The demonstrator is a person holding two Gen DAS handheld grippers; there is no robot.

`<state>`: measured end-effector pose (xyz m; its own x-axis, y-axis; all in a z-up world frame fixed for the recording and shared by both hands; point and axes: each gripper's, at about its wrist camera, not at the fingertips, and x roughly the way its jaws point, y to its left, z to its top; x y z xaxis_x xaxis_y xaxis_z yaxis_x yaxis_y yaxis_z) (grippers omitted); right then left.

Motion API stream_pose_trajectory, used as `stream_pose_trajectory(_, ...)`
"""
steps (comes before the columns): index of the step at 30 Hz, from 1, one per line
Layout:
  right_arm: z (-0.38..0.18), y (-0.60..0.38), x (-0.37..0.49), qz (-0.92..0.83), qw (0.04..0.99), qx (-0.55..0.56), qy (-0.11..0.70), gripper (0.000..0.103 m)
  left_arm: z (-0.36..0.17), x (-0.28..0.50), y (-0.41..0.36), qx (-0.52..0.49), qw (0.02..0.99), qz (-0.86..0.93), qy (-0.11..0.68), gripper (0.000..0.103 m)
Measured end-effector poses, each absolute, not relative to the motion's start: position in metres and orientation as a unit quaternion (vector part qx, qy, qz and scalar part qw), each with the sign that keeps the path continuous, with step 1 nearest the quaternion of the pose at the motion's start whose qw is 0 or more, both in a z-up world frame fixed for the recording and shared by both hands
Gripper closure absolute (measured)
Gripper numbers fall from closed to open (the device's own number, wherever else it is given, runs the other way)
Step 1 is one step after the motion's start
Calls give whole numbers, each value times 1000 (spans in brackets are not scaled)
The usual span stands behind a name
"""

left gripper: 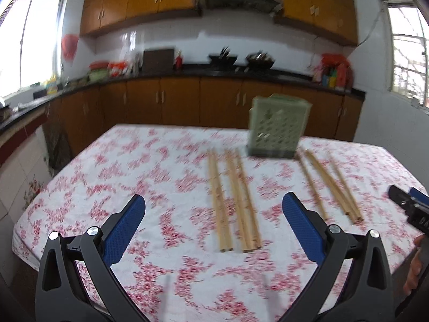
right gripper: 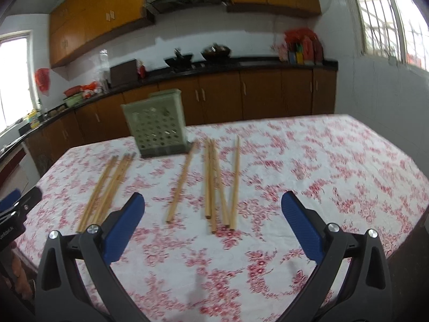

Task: Organize utensils
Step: 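Lower the left tool onto one wooden chopstick and close it while the right tool grasps another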

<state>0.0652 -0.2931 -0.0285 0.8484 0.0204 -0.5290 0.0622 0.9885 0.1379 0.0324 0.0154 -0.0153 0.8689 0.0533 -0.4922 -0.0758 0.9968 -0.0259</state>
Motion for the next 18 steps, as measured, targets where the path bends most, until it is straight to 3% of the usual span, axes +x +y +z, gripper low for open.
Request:
stream_pose_trajectory(4,-39,-310,103,-33,939,86,331,5,-27,62,41,-44,942,73,324,2)
stream_pose_trajectory(11,-72,-326,171,-29,898,122,422,49,-41,85,61,-62,922,70,376,2)
stream_pose_trajectory(15,-88,-320,196,-34,890,107,443,60,-47,95,65,-76,914,50,396,3)
stream_pose_trajectory(16,-93,-317,201,-35,888,98,449,62,-47,98,66,-80,913,46,398,4)
stream_pose_trajectory(18,-95,-315,207,-42,890,80,447,74,-50,106,65,-84,909,37,406,17)
